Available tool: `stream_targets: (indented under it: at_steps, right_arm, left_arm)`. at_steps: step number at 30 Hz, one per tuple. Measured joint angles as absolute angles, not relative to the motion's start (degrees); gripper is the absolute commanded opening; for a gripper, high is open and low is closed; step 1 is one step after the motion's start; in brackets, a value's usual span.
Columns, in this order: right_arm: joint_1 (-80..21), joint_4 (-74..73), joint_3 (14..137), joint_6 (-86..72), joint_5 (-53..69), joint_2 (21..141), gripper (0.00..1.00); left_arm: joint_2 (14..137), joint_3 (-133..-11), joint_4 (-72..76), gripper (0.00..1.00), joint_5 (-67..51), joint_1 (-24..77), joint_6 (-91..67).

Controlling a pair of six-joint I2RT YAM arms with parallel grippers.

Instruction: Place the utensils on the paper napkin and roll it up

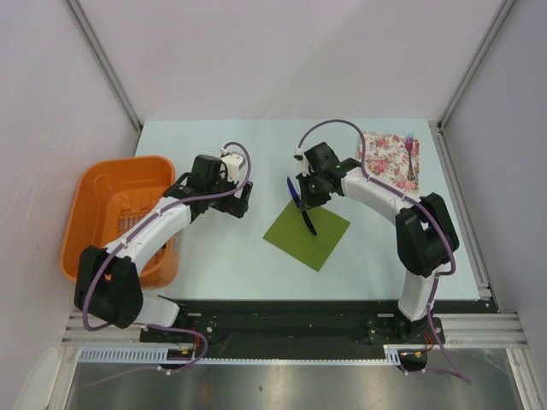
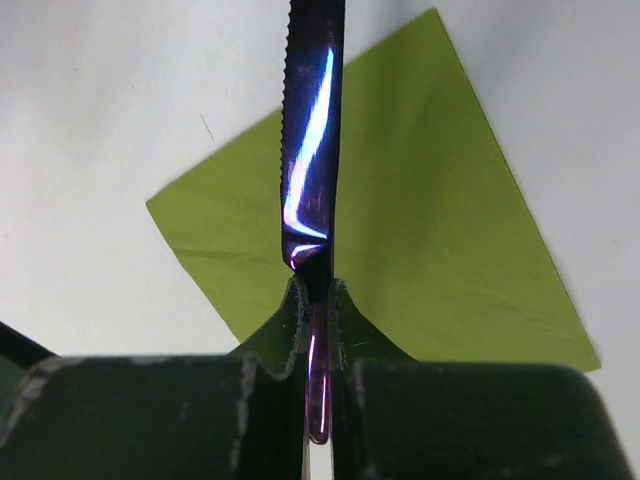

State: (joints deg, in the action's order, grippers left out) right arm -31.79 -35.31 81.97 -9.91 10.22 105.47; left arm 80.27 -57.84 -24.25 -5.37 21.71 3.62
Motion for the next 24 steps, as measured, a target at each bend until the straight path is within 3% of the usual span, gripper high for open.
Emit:
stream_targets:
  at_steps: [24]
  right_arm:
    - [-36.29, -32.29, 81.41, -22.17, -1.72, 112.33, 0.0]
  left_arm:
    - [78.19, -57.74, -24.77, 1.0, -6.63, 20.16, 2.39]
